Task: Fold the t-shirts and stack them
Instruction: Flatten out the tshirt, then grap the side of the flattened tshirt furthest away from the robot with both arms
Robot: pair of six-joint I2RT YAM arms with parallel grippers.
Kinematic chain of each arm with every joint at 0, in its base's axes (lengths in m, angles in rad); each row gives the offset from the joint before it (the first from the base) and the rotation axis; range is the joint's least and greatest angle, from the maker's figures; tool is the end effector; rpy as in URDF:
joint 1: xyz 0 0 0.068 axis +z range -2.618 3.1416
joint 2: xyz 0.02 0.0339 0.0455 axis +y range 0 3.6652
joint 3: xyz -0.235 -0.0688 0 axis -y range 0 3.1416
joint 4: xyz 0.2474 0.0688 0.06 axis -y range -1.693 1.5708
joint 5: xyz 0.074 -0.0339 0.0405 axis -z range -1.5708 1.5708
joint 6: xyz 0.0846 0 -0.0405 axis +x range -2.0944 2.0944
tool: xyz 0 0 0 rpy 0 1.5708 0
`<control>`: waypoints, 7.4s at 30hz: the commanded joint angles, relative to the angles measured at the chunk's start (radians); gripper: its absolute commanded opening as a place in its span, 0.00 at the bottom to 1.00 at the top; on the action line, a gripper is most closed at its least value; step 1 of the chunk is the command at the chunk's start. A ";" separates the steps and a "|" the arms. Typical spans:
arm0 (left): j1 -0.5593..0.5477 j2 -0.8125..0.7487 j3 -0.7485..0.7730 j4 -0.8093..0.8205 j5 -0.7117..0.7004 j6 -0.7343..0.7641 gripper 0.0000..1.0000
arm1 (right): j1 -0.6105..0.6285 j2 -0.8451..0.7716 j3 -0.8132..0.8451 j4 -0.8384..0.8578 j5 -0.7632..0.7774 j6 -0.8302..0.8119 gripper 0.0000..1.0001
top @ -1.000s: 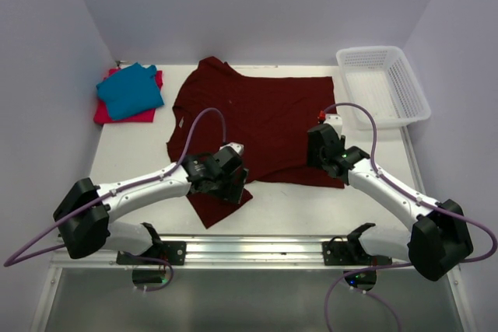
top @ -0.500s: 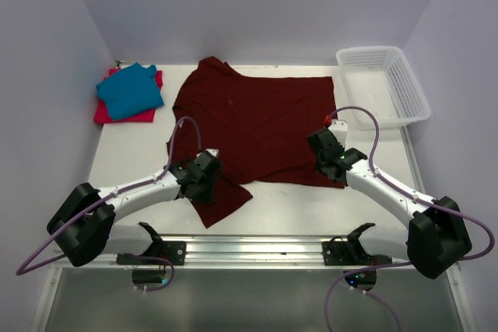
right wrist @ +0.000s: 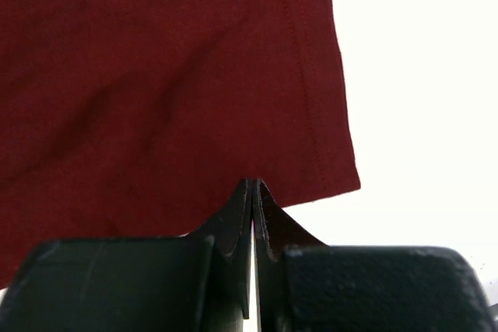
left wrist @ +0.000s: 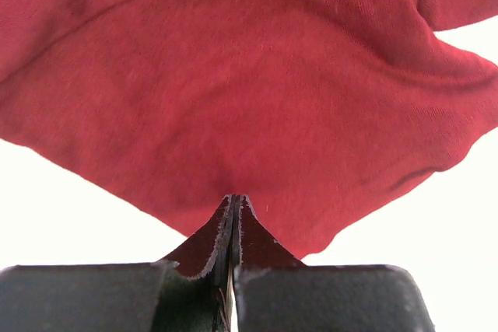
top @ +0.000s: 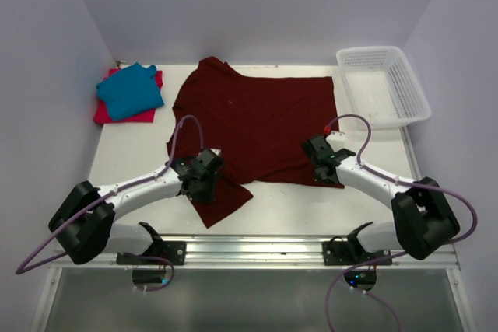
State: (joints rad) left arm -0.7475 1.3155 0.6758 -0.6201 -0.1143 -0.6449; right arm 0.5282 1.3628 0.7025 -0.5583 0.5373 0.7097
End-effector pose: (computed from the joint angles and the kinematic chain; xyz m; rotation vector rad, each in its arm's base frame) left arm 0.1850 -0.1583 0.0909 0.1196 2.8236 -0.1601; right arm 0.2414 0.0907 0.1014 0.3532 2.5117 -0.3065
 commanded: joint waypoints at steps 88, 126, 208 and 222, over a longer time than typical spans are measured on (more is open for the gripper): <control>0.086 -0.228 0.244 -0.207 -0.123 -0.021 0.00 | -0.040 0.084 0.121 -0.299 -0.034 0.079 0.00; 0.465 0.596 0.596 0.277 0.015 0.222 0.00 | -0.158 0.627 0.729 -0.020 -0.171 -0.225 0.00; 0.794 1.314 1.482 0.462 0.501 0.082 0.58 | -0.168 0.311 0.615 -0.063 -0.201 -0.302 0.60; 0.797 1.355 1.476 0.505 0.548 0.025 0.03 | -0.166 0.351 0.620 -0.072 -0.166 -0.285 0.56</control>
State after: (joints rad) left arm 0.0483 2.6316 2.1468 -0.1097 0.4137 -0.6098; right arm 0.3653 1.7134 1.3106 -0.6350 0.3500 0.4194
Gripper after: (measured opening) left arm 0.014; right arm 0.567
